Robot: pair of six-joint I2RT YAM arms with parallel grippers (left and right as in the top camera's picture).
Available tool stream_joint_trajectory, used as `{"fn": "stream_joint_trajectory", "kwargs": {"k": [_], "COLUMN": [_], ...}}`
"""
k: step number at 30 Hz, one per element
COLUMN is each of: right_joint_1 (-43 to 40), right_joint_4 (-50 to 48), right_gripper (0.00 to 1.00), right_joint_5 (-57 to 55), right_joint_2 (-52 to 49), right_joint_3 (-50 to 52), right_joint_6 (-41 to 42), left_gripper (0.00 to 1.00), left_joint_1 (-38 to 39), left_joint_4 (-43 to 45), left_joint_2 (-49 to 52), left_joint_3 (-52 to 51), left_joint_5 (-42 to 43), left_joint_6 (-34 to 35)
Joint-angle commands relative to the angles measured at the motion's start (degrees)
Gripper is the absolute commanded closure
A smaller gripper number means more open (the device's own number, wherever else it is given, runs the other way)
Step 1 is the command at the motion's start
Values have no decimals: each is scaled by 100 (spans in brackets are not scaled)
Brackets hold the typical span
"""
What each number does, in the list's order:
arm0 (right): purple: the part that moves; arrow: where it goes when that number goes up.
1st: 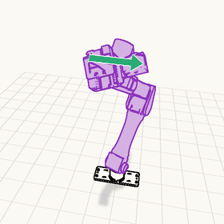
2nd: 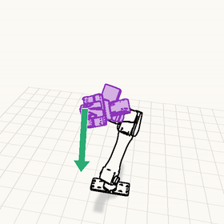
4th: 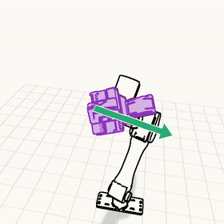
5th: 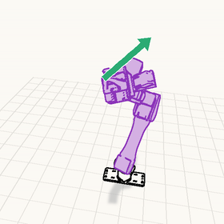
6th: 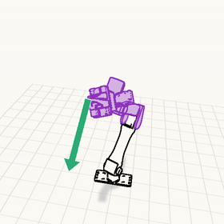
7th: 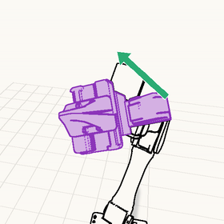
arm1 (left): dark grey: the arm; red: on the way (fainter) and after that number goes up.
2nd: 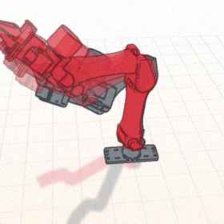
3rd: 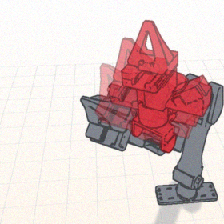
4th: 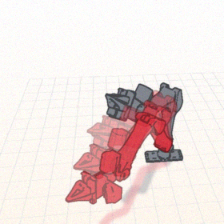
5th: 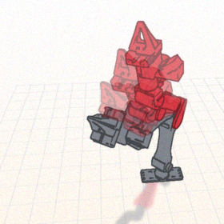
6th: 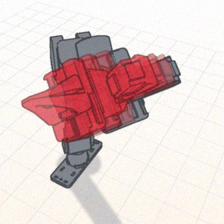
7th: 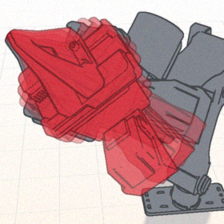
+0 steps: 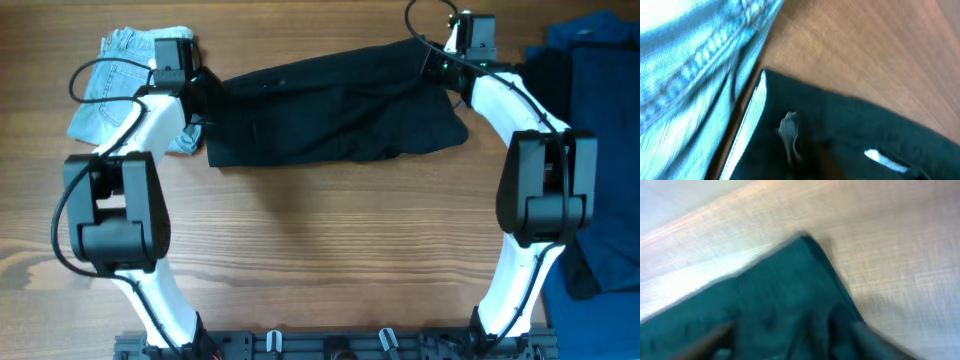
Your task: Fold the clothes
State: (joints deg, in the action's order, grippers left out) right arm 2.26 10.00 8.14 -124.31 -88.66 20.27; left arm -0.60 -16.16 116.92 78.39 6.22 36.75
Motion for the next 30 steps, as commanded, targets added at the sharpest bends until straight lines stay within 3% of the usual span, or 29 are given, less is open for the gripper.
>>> {"fn": "stream_joint_trajectory", "kwargs": {"k": [1, 3, 5, 7, 8, 9, 10, 12, 13, 17, 23, 30], "right_joint_1": [76, -39, -120, -98, -83, -81, -83, -72, -48, 33, 186, 352], "right_joint_4": [-678, -376, 391, 1268, 1672, 2142, 2634, 3355, 3560, 3921, 3886, 3200], "right_gripper": [1, 1, 1, 0, 4, 12, 31, 82, 96, 96, 96, 96], "right_joint_5": [616, 1189, 1187, 1180, 1115, 1097, 1099, 1102, 1121, 1097, 1075, 1075], "right_joint_2": [-46, 155, 435, 835, 975, 1095, 1222, 1211, 1189, 1023, 367, -560], "right_joint_3": [-140, -448, -839, -1217, -1366, -1493, -1513, -1502, -1432, -1281, -1281, -1281], "right_joint_6": [-715, -1049, -1272, -2057, -2177, -2177, -2155, -1963, -1967, -2017, -2011, -2011], "left_gripper": [51, 33, 28, 38, 51, 68, 90, 96, 96, 96, 96, 96], "left_joint_1": [-81, -79, -70, -63, -42, 33, 160, 481, 603, 833, 833, 833], "left_joint_4": [503, 393, -85, -507, -649, -949, -1327, -1893, -2000, -2050, -1320, -651], "left_joint_2": [-37, -328, -730, -1204, -1333, -1456, -1484, -1353, -1228, -667, 240, 756], "left_joint_3": [120, 413, 726, 852, 852, 852, 852, 852, 852, 852, 852, 852], "left_joint_5": [247, 555, 553, 557, 555, 555, 553, 420, 417, -39, -140, -138], "left_joint_6": [-341, -837, -962, -1010, -1123, -1266, -1392, -1565, -1703, -1705, -1703, -1703]}}
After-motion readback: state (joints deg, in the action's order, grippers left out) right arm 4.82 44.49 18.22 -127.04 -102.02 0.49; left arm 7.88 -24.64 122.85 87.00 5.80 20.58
